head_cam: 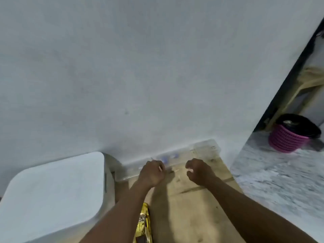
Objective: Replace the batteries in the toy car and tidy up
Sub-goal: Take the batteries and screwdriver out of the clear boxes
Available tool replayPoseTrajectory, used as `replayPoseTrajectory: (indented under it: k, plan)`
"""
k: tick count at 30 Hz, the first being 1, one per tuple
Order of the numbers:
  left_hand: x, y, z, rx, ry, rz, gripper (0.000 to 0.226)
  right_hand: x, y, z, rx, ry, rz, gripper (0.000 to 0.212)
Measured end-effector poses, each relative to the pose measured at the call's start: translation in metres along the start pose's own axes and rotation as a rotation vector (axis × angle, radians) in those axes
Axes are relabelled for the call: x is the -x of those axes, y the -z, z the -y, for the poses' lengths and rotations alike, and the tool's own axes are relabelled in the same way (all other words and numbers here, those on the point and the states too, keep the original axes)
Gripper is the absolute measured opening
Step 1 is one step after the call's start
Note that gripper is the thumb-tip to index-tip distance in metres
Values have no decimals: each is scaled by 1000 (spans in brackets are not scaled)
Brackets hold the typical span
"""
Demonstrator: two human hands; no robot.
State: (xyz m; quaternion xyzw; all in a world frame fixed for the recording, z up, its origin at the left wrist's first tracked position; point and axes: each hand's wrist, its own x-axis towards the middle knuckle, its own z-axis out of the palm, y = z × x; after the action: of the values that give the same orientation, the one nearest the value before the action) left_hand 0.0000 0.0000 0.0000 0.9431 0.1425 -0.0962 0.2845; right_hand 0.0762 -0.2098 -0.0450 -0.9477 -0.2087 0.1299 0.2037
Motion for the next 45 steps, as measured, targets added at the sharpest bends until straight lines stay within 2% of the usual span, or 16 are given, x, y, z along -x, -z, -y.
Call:
replayPoseTrajectory:
  k: [2,5,11,20,29,37,45]
  plan:
    - [-14,-8,-5,26,0,-4,18,-12,-2,-6,-30,-14,12,30]
    - [-33,-21,-9,-39,8,15,36,-33,-4,-9,-34,-8,35,38]
    - [-62,-41,1,-229,-21,79,63,-68,-15,-18,151,151,79,48]
    - [-68,-56,3,-391,-59,48,44,-84,-22,-18,356,243,11,37]
    - [-80,-68,1,-547,-40,-3,44,-82,-28,-19,434,289,-88,38]
    - [-84,-72,2,-519,-50,-25,43,-83,-37,-18,435,271,-84,39]
    - [-83,-70,7,-395,-75,-88,39,-82,-40,-19,434,287,-135,39]
